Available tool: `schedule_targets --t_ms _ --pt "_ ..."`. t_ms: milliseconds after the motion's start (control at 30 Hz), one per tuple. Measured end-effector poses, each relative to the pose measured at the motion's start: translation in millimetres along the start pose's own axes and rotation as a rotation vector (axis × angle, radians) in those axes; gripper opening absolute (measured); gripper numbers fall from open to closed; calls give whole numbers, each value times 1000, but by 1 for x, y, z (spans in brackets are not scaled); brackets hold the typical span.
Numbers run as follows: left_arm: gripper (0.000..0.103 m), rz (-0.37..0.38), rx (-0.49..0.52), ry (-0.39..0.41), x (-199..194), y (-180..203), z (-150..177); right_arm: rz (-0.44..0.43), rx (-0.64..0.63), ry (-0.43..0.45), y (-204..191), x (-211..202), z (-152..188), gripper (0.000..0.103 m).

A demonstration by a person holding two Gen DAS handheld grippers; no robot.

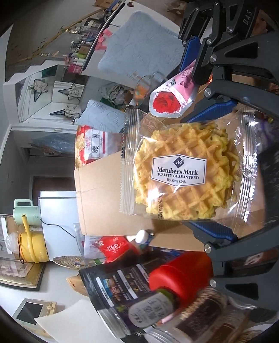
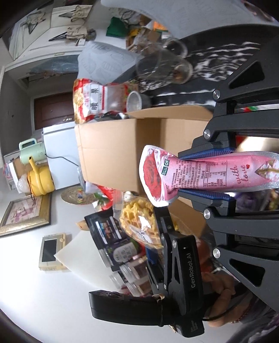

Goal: Organize snacks
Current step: 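Lower the waffle into the box with the left tool while the right tool drops the pouch in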

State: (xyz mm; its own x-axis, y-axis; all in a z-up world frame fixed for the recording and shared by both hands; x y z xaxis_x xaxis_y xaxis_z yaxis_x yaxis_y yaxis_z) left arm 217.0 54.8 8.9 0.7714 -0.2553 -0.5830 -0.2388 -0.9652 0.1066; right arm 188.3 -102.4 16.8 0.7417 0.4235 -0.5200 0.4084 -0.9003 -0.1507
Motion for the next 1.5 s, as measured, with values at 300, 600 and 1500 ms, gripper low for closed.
schedule_targets --t_ms 300,600,1500 --pt "80 -16 -16 40 25 -14 -34 2 -12 23 13 34 -39 27" --pt "80 -46 -16 26 59 -28 -52 12 -4 -3 27 70 -57 27" --pt "80 -97 -93 -181 127 -56 -49 83 13 -130 41 130 -55 35"
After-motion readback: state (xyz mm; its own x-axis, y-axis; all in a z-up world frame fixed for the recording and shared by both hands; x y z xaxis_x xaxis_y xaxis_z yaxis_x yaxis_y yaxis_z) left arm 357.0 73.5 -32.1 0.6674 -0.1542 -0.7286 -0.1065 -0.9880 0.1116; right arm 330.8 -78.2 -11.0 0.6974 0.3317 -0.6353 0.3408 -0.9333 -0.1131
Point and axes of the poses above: each gripper's, at about its wrist camera, not at the fingertips, and x roughly the way its jaws point, y to its right, z to its underside, the point moved 3 cm from there along x, roughly the way its jaws point, and after that the axes turned 7 degrees about z, right-handed, at the moved point
